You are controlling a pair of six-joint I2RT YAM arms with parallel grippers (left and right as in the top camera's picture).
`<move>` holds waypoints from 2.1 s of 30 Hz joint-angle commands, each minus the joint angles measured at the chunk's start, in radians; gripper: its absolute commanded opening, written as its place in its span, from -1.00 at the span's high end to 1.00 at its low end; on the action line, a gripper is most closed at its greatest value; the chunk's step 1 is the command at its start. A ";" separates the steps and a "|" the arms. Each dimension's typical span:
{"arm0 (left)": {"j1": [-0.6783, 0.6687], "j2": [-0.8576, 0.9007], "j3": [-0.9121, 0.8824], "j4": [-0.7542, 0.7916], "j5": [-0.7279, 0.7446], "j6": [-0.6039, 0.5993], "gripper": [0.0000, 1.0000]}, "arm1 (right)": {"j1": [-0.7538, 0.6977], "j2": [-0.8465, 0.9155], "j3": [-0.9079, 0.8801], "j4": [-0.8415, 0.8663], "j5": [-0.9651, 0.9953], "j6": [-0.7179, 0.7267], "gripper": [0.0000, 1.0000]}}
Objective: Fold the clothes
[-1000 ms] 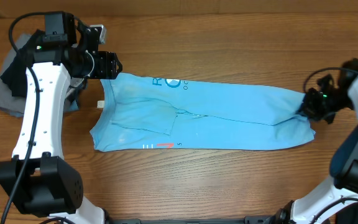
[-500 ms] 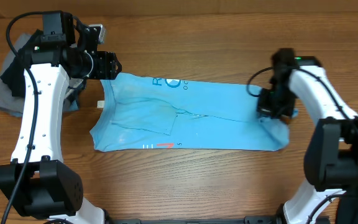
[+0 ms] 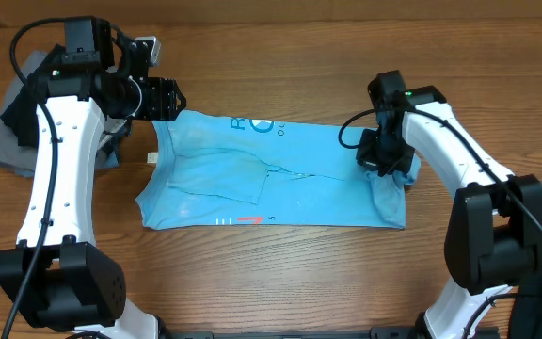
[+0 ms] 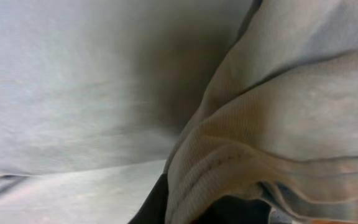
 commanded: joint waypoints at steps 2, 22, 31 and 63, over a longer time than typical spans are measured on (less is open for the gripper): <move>0.005 -0.028 0.027 -0.006 0.027 0.030 -0.33 | 0.033 -0.023 0.002 0.014 0.012 0.020 0.54; 0.005 -0.028 0.027 -0.047 0.025 0.038 -0.33 | -0.218 -0.068 0.003 -0.005 -0.157 -0.120 0.40; 0.005 -0.055 0.027 -0.053 0.026 0.037 -0.33 | -0.353 -0.064 -0.045 -0.003 -0.199 -0.153 -0.22; 0.004 -0.069 0.027 -0.071 0.027 0.033 -0.32 | -0.289 -0.070 -0.230 0.644 -0.890 -0.085 0.23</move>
